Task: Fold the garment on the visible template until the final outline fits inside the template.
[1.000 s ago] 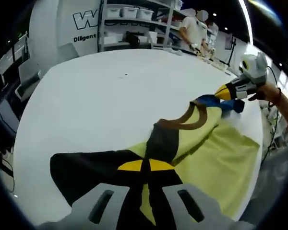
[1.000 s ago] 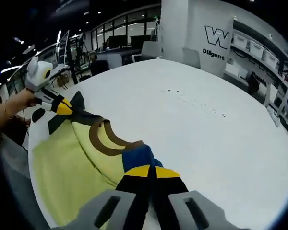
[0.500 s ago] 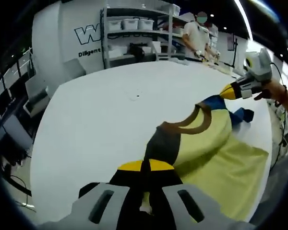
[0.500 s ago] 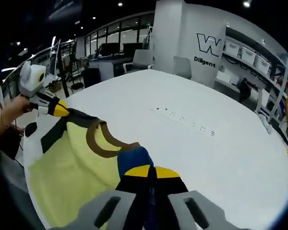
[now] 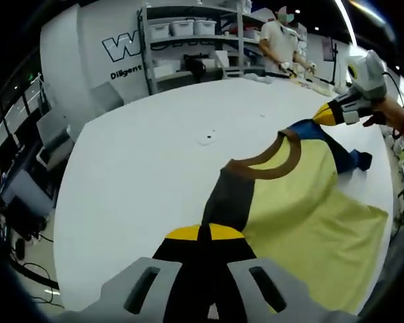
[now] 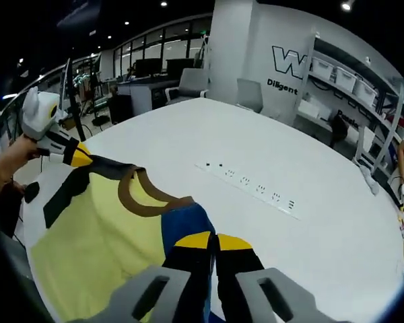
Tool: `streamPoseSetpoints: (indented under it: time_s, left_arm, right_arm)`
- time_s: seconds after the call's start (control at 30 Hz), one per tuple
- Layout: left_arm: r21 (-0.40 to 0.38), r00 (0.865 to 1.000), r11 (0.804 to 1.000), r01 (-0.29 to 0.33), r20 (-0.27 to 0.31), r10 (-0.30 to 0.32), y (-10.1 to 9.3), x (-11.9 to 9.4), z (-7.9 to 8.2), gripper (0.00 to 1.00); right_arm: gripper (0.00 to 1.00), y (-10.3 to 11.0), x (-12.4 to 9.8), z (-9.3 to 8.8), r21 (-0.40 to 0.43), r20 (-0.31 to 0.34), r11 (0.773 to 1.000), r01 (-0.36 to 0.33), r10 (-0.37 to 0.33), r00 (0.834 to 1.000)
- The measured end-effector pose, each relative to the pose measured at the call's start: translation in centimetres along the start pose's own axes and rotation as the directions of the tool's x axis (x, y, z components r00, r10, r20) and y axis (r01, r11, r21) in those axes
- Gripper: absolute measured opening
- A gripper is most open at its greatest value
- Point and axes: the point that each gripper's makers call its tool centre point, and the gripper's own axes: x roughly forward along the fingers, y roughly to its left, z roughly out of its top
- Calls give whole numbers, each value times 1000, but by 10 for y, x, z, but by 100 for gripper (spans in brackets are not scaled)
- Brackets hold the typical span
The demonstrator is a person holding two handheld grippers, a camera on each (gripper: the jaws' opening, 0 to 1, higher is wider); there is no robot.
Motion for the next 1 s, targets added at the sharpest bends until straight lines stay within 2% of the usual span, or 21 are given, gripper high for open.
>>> streamPoseSetpoints:
  time_s: [0.13, 0.3, 0.47, 0.63, 0.73, 0.93, 1.0]
  left_arm:
    - [-3, 999, 1000, -3, -33, 2, 9, 19, -3, 0]
    - [35, 997, 999, -9, -82, 12, 16, 45, -12, 0]
    - [34, 995, 999, -24, -97, 27, 23, 61, -15, 0]
    - [30, 991, 999, -32, -131, 36, 27, 72, -23, 0]
    - [24, 990, 999, -33, -139, 36, 24, 72, -28, 0]
    - [41, 989, 999, -32, -145, 37, 29, 80, -29, 0]
    - [54, 989, 998, -32, -144, 40, 30, 81, -29, 0]
  right_arm:
    - [0, -5, 16, -4, -16, -28, 1000, 12, -13, 1000]
    - [0, -11, 40, -12, 1, -57, 1000, 26, -26, 998]
    - [0, -14, 55, -22, -28, -90, 999, 44, -47, 995]
    - [0, -17, 70, -34, -32, -127, 999, 42, -46, 991]
    - [0, -20, 77, -38, -13, -136, 999, 43, -44, 990]
    - [0, -27, 90, -34, -11, -115, 998, 54, -55, 992]
    - [0, -32, 99, -29, -44, -97, 997, 59, -63, 993]
